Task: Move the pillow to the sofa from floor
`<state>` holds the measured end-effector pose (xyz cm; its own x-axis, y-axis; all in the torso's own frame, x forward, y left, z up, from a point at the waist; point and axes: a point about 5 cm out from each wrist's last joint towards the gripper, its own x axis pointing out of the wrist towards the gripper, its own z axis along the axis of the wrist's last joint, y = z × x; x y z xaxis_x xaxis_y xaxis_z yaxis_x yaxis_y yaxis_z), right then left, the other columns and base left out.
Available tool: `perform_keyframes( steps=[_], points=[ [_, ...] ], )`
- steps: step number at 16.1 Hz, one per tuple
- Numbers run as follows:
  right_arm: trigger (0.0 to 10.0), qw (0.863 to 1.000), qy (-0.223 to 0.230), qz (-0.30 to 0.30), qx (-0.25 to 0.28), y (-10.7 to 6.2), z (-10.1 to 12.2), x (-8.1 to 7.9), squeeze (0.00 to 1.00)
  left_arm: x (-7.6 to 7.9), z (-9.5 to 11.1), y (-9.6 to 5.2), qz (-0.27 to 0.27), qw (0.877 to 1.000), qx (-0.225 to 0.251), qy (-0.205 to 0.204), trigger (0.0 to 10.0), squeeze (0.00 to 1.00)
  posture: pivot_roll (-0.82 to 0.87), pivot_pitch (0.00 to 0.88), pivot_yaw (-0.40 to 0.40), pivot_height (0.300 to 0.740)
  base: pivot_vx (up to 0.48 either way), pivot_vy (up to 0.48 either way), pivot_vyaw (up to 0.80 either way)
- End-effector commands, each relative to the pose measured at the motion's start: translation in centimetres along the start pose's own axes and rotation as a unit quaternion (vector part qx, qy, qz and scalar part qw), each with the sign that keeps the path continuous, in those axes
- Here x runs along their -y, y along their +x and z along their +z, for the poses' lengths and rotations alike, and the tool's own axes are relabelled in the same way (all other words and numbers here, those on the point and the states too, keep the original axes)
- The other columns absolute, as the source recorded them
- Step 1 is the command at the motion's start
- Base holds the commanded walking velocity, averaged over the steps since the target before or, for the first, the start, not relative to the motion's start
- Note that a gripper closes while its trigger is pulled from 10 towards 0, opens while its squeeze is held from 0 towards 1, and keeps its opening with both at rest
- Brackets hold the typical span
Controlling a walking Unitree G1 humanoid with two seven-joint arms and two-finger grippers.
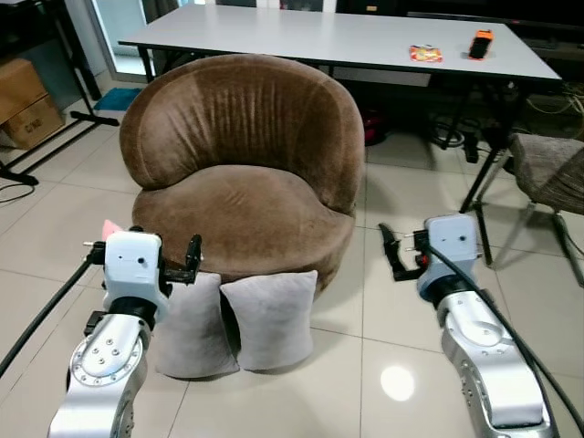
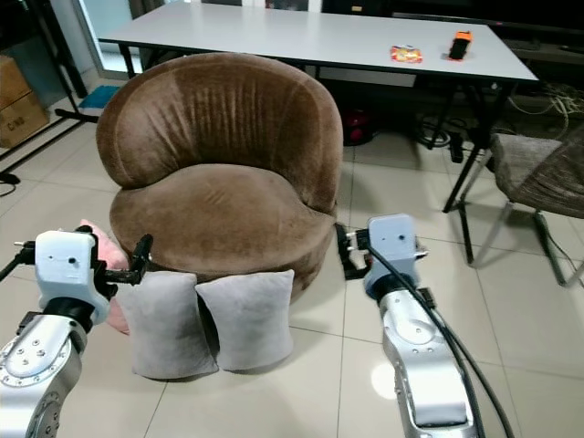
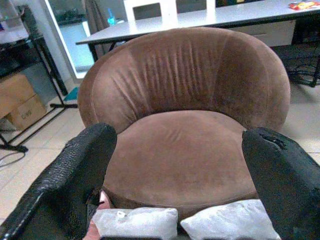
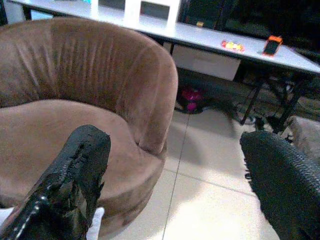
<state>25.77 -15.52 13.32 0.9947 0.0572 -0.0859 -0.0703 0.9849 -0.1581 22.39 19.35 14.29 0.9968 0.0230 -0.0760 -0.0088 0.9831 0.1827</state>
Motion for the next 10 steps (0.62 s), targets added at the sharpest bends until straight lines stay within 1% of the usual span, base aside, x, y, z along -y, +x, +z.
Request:
perform_keyframes(
  steps=[1, 2, 3, 4, 5, 6, 7, 8, 9, 10],
  points=[
    [10.0, 1.0, 0.03, 0.008, 0.002, -0.3, -0.35, -0.32, 0.0, -0.44, 0.07, -0.16, 0.007, 1.0, 0.005, 0.005, 10.0, 0.0, -0.12, 0.0, 0.01, 0.74, 0.0, 0.0, 0.0],
    [10.0, 0.997, 0.074, 0.013, 0.007, -0.6, -0.39, -0.45, 0.0, -0.55, 0.04, -0.26, 0.01, 1.0, 0.02, 0.017, 10.0, 0.0, -0.12, 0.0, 0.014, 0.74, 0.0, 0.0, 0.0],
    [10.0, 0.996, 0.084, 0.019, 0.01, -0.72, -0.36, -0.61, 0.0, -0.63, -0.11, -0.31, 0.016, 0.999, 0.021, 0.031, 10.0, 0.0, -0.12, 0.0, 0.014, 0.74, 0.0, 0.0, 0.0],
    [10.0, 0.996, 0.083, 0.02, 0.011, -0.74, -0.37, -0.65, 0.0, -0.65, -0.16, -0.32, 0.017, 0.999, 0.021, 0.033, 10.0, 0.0, -0.12, 0.0, 0.014, 0.74, 0.0, 0.0, 0.0],
    [10.0, 0.996, 0.081, 0.018, 0.011, -0.73, -0.46, -0.7, 0.0, -0.68, -0.19, -0.27, 0.015, 0.999, 0.019, 0.031, 10.0, 0.0, -0.12, 0.0, 0.016, 0.74, 0.0, 0.0, 0.0],
    [10.0, 0.994, 0.107, 0.022, -0.001, -0.66, -0.82, -0.98, 0.0, -0.66, -0.17, -0.19, 0.006, 1.0, 0.019, 0.018, 10.0, 0.0, -0.12, 0.0, 0.013, 0.74, 0.0, 0.0, 0.0],
    [10.0, 0.991, 0.128, 0.028, -0.012, -0.6, -1.0, -1.18, 0.0, -0.7, -0.12, -0.16, 0.005, 1.0, 0.021, 0.021, 10.0, 0.0, -0.11, 0.0, 0.011, 0.74, 0.0, 0.0, 0.0],
    [10.0, 0.989, 0.143, 0.03, -0.011, -0.5, -0.88, -1.23, 0.0, -0.67, -0.11, -0.14, 0.003, 0.999, 0.026, 0.018, 10.0, 0.0, -0.11, 0.0, 0.011, 0.74, 0.0, 0.0, 0.0],
    [10.0, 0.99, 0.135, 0.035, -0.01, -0.36, -0.76, -1.23, 0.0, -0.69, -0.17, -0.18, 0.007, 1.0, 0.026, 0.011, 10.0, 0.0, -0.11, 0.0, 0.011, 0.74, 0.0, 0.0, 0.0],
    [10.0, 0.989, 0.141, 0.034, -0.01, -0.29, -0.73, -1.23, 0.0, -0.69, -0.19, -0.21, 0.008, 1.0, 0.027, 0.01, 10.0, 0.0, -0.11, 0.0, 0.011, 0.74, 0.0, 0.0, 0.0]
  ],
)
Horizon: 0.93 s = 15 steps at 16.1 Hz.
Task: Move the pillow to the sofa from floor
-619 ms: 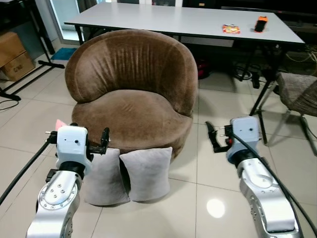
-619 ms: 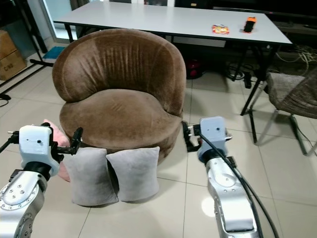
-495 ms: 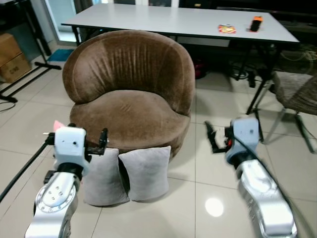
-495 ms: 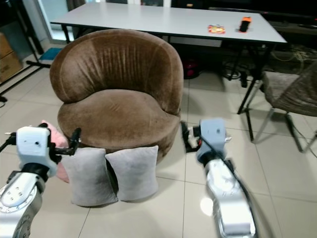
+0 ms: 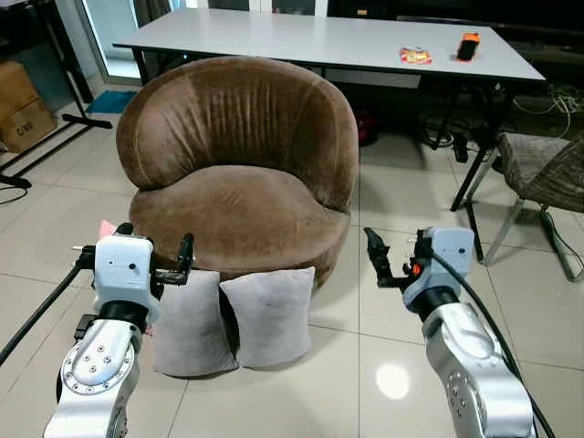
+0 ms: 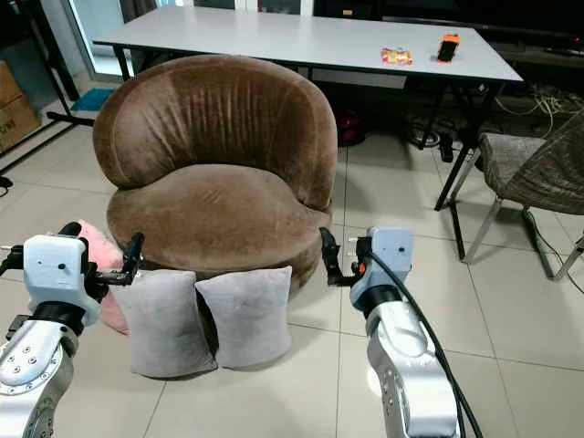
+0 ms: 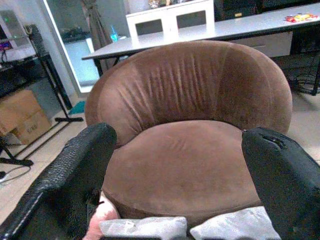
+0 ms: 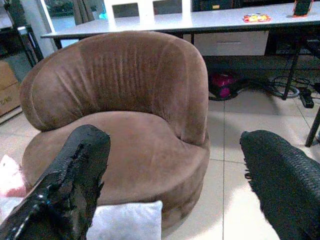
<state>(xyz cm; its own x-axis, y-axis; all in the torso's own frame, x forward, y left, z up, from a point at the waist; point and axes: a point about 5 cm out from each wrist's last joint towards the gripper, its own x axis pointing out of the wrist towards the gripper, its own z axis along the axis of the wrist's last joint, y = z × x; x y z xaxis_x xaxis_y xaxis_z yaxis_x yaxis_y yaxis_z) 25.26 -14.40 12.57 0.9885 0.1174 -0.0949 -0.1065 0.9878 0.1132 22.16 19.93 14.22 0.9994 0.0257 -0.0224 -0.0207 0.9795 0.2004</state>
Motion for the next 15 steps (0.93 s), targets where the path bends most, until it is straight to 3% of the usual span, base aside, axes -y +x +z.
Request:
perform_keyframes(
  steps=[1, 5, 7, 9, 14, 15],
  points=[
    [10.0, 1.0, 0.001, -0.014, -0.004, 0.2, -0.1, 0.5, 0.0, -0.1, 0.0, 0.0, -0.001, 1.0, 0.001, -0.001, 10.0, 0.0, -0.11, 0.0, 0.008, 0.74, 0.244, 0.0, 0.0],
    [10.0, 1.0, -0.009, -0.03, -0.006, 0.4, 0.0, 0.9, 0.0, -0.2, 0.0, 0.0, 0.002, 1.0, 0.002, -0.007, 10.0, 0.0, -0.1, 0.0, 0.002, 0.74, 0.29, 0.0, 0.0],
    [10.0, 0.999, -0.022, -0.046, -0.011, 0.7, -0.1, 1.1, 0.0, -0.1, 0.0, 0.0, -0.001, 1.0, 0.002, -0.014, 10.0, 0.0, -0.1, 0.0, 0.0, 0.74, 0.304, 0.0, -0.68],
    [10.0, 0.999, -0.009, -0.042, -0.016, 0.8, -0.1, 1.2, 0.0, 0.0, 0.0, 0.0, -0.003, 1.0, 0.002, -0.013, 10.0, 0.0, -0.1, 0.0, -0.005, 0.74, 0.307, 0.0, -0.59],
    [10.0, 0.999, -0.013, -0.036, -0.006, 1.2, 0.2, 0.8, 0.0, -0.2, 0.0, 0.2, -0.001, 1.0, 0.003, -0.007, 10.0, 0.0, -0.1, 0.0, -0.006, 0.74, 0.305, 0.0, 0.0],
    [10.0, 1.0, -0.023, -0.007, 0.001, 1.3, 0.5, 0.2, 0.0, -0.3, 0.0, 0.2, -0.001, 1.0, 0.004, -0.008, 10.0, 0.0, -0.09, 0.0, -0.006, 0.74, 0.304, 0.0, 0.0]
  ],
)
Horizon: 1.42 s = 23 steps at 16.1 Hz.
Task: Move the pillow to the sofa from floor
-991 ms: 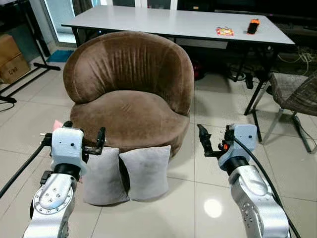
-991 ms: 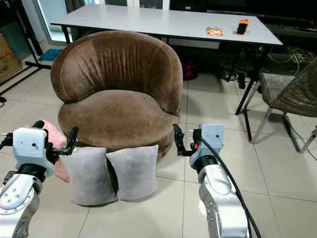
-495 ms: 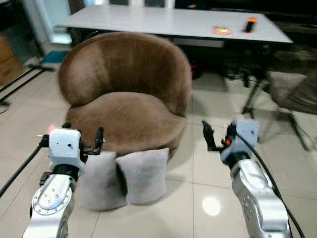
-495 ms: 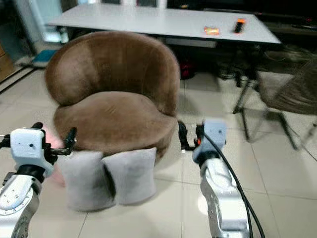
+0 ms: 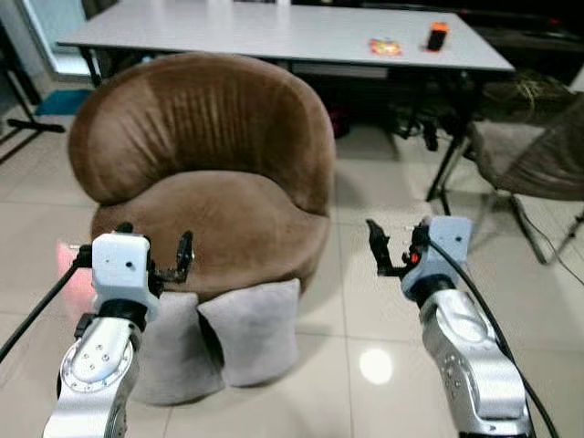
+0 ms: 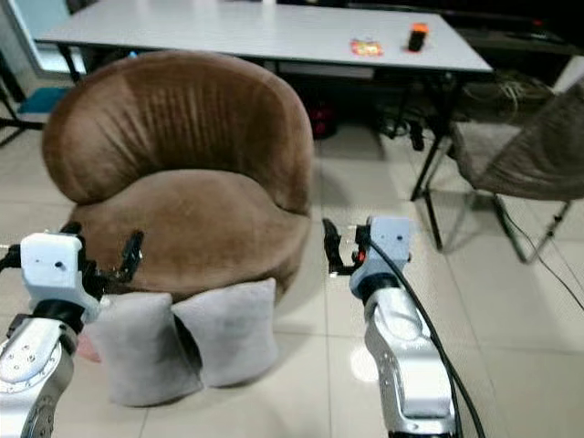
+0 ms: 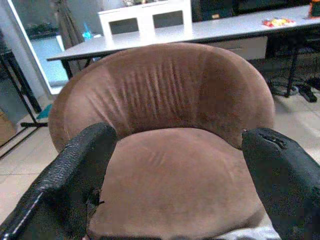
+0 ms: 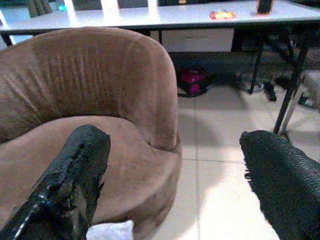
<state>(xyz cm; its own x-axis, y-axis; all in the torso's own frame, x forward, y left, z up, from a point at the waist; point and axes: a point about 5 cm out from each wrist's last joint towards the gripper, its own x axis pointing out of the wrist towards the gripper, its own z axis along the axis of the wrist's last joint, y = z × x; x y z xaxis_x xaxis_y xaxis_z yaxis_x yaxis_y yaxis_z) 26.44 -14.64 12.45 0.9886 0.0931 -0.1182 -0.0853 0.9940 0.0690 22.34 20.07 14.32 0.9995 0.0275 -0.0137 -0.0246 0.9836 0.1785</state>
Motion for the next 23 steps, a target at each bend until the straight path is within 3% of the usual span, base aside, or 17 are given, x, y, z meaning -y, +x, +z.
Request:
perform_keyframes(
  steps=[1, 4, 5, 9, 23],
  points=[
    [10.0, 1.0, -0.007, 0.016, 0.012, 0.1, 0.5, -0.3, 0.0, -0.1, 0.0, 0.0, -0.003, 1.0, 0.0, 0.003, 10.0, 0.0, -0.09, 0.0, -0.006, 0.74, 0.304, 0.0, 0.0],
    [10.0, 1.0, -0.017, 0.013, 0.016, 0.2, 0.6, -0.3, 0.0, 0.0, 0.0, 0.1, -0.006, 1.0, -0.001, 0.004, 10.0, 0.0, -0.09, 0.0, -0.006, 0.74, 0.305, 0.0, 0.53],
    [10.0, 1.0, 0.014, -0.001, 0.011, 0.2, 0.4, 0.0, 0.0, 0.0, 0.0, 0.2, -0.008, 1.0, -0.001, 0.004, 10.0, 0.0, -0.09, 0.0, -0.004, 0.74, 0.304, 0.0, 0.0],
    [10.0, 1.0, 0.015, 0.002, 0.015, 0.2, 0.4, 0.0, 0.0, 0.0, 0.1, 0.3, -0.01, 1.0, 0.0, 0.003, 10.0, 0.0, -0.09, 0.0, 0.003, 0.74, 0.306, 0.0, 0.0],
    [10.0, 1.0, -0.015, -0.006, 0.026, 0.9, 0.6, -0.1, 0.0, 0.2, 0.1, 1.0, -0.008, 1.0, 0.001, 0.0, 10.0, 0.0, -0.1, 0.0, 0.008, 0.74, 0.302, 0.0, 0.0]
  ],
)
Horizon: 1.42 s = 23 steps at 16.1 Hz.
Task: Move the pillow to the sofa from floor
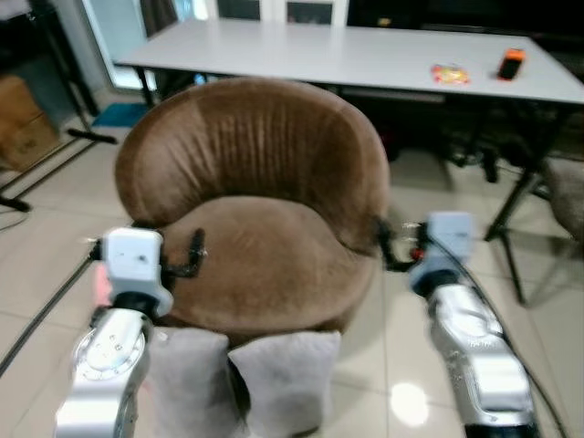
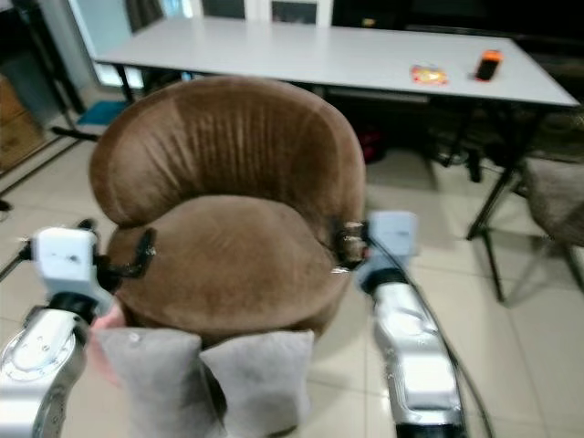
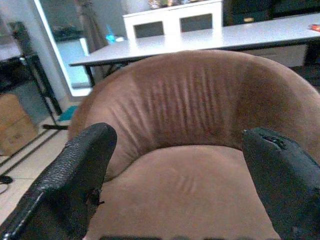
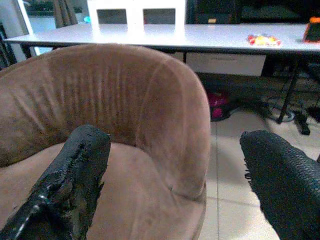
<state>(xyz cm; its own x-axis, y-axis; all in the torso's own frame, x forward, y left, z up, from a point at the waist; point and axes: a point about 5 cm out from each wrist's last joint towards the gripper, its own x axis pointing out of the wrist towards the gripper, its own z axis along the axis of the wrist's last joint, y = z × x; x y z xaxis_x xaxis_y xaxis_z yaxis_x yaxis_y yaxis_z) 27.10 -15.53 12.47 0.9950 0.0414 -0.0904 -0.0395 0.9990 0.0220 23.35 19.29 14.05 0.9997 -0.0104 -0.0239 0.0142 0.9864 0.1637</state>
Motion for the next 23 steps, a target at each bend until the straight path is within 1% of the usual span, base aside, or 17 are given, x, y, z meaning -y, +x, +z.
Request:
perform_keyframes(
  steps=[1, 7, 8, 12, 13, 17, 18, 19, 20, 23],
  points=[
    [10.0, 1.0, 0.005, 0.019, 0.011, 0.32, 0.51, -1.04, 0.0, -0.71, 0.22, 0.03, 0.012, 1.0, 0.003, 0.007, 10.0, 0.0, -0.1, 0.0, 0.007, 0.74, 0.3, 0.0, 0.0],
    [10.0, 1.0, -0.003, 0.021, 0.011, 0.67, 0.54, -1.01, 0.0, -0.74, 0.21, 0.01, 0.017, 1.0, 0.003, 0.007, 10.0, 0.0, -0.1, 0.0, 0.0, 0.74, 0.296, 0.0, 0.0],
    [10.0, 1.0, -0.004, 0.021, 0.01, 0.76, 0.51, -1.03, 0.0, -0.84, 0.16, 0.03, 0.024, 1.0, 0.001, 0.013, 10.0, 0.0, -0.1, 0.0, 0.0, 0.74, 0.0, 0.0, 0.0],
    [10.0, 1.0, -0.01, 0.018, 0.007, 0.94, 0.35, -0.92, 0.0, -1.12, 0.13, 0.02, 0.038, 0.999, 0.002, 0.01, 10.0, 0.0, -0.09, 0.0, -0.001, 0.74, 0.0, 0.0, 0.0],
    [10.0, 1.0, -0.013, 0.025, 0.004, 1.01, 0.34, -0.96, 0.0, -1.01, 0.24, 0.01, 0.033, 0.999, 0.004, 0.02, 10.0, 0.0, -0.09, 0.0, -0.003, 0.74, 0.0, 0.0, 0.44],
    [10.0, 0.999, -0.013, 0.042, 0.008, 1.0, 0.41, -1.43, 0.0, -1.05, 0.23, -0.02, 0.036, 0.999, 0.004, 0.022, 10.0, 0.0, -0.09, 0.0, -0.003, 0.74, 0.0, -0.46, 0.8],
    [10.0, 0.999, -0.009, 0.05, 0.008, 0.91, 0.38, -1.63, 0.0, -1.07, 0.24, -0.03, 0.038, 0.999, 0.005, 0.024, 10.0, 0.0, -0.09, 0.0, -0.003, 0.74, 0.0, 0.0, 0.0],
    [10.0, 0.999, 0.006, 0.053, 0.011, 0.85, 0.42, -1.73, 0.0, -1.12, 0.23, -0.02, 0.041, 0.999, 0.005, 0.023, 10.0, 0.0, -0.09, 0.0, -0.004, 0.74, 0.0, 0.0, 0.0],
    [10.0, 0.998, 0.03, 0.061, 0.008, 0.8, 0.46, -1.89, 0.0, -1.23, 0.22, 0.01, 0.044, 0.999, 0.007, 0.021, 10.0, 0.0, -0.09, 0.0, -0.004, 0.74, 0.0, 0.0, 0.0],
    [10.0, 0.998, 0.037, 0.06, 0.008, 0.72, 0.5, -1.74, 0.0, -1.2, 0.49, 0.11, 0.035, 0.998, 0.017, 0.041, 10.0, 0.0, -0.09, 0.0, -0.006, 0.74, 0.0, 0.0, 0.0]
  ],
)
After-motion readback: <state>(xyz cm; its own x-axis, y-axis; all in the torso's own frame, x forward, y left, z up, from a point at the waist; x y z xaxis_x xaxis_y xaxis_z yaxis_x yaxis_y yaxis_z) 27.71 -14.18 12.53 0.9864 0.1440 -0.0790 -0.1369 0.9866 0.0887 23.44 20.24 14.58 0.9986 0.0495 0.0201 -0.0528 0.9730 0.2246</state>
